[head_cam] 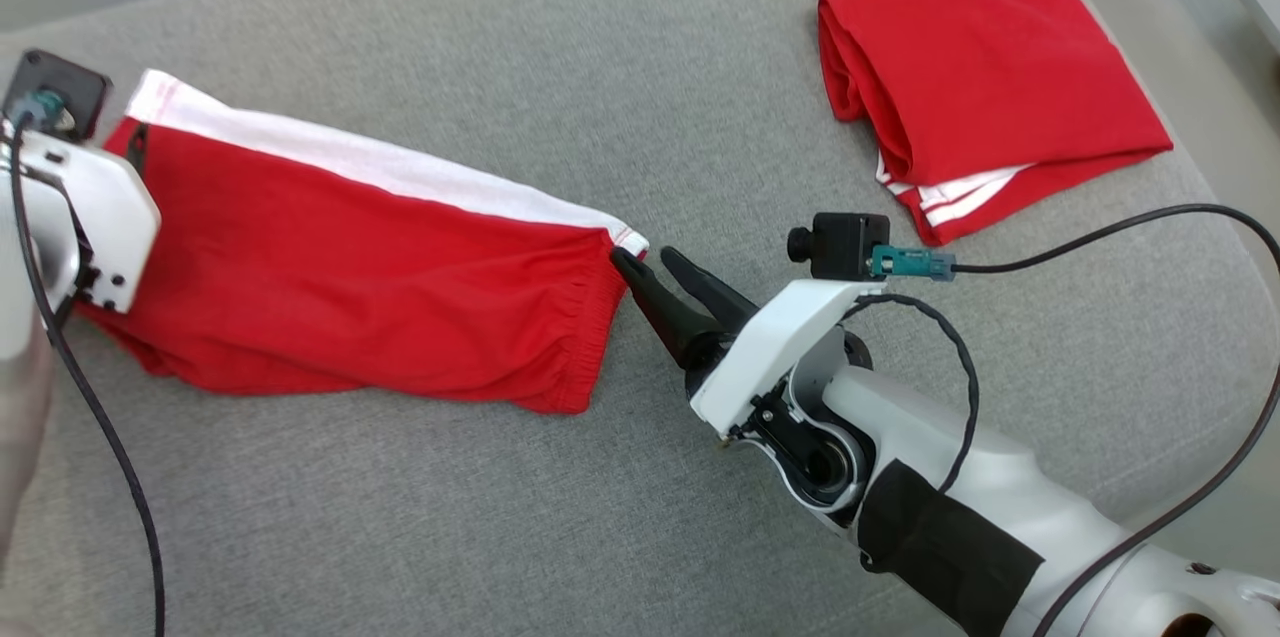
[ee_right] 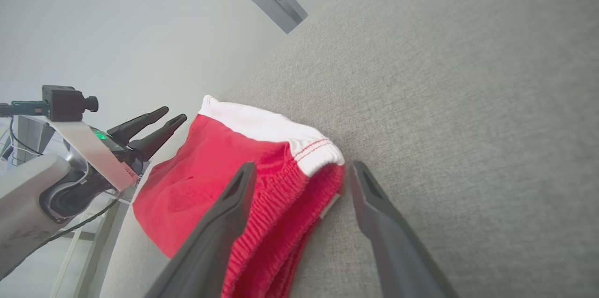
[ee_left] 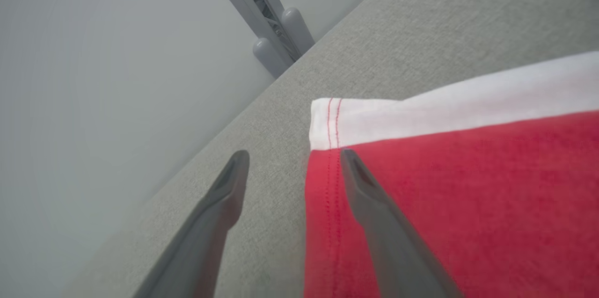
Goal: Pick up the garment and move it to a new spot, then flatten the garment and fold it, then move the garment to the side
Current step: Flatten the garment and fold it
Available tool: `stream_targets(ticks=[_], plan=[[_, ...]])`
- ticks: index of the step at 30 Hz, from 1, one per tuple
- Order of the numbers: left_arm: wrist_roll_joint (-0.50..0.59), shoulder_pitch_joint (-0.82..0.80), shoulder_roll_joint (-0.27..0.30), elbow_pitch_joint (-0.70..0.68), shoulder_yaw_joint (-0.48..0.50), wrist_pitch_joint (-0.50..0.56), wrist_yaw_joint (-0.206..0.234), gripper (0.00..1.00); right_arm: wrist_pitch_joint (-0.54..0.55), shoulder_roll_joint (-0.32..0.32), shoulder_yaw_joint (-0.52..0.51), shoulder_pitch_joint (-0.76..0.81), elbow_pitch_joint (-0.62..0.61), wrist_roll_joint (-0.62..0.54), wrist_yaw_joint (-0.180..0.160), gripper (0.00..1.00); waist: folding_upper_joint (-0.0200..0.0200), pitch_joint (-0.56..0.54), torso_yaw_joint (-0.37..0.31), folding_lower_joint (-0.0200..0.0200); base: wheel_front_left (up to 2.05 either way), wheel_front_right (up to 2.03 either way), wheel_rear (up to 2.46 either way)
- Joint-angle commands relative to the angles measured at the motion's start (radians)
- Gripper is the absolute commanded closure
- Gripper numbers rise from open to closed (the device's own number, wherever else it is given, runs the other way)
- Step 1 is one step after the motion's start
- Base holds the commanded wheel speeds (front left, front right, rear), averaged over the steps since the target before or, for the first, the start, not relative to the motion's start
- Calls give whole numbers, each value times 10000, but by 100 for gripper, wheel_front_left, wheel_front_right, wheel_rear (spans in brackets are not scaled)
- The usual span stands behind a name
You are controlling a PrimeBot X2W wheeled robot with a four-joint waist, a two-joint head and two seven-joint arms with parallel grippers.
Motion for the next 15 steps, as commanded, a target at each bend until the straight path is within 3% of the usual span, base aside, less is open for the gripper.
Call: stream_targets(ticks=[1,9,15], plan=[[-140,245,-67,21,33,-120,100,0,-58,-52,39,163,184,-242,0,0,0,-396,154,0,0,0,0],[-558,1094,-635,19,227,-953,219,0,-59,-357,-659,681,1023,-1505,0,0,0,-1772,664,0,0,0,0],[-1206,1834,-1058,-483,817,-1684,450,0,-48,-1124,-2512,1651,738,-3191,0,0,0,-2976,1383,0,0,0,0]])
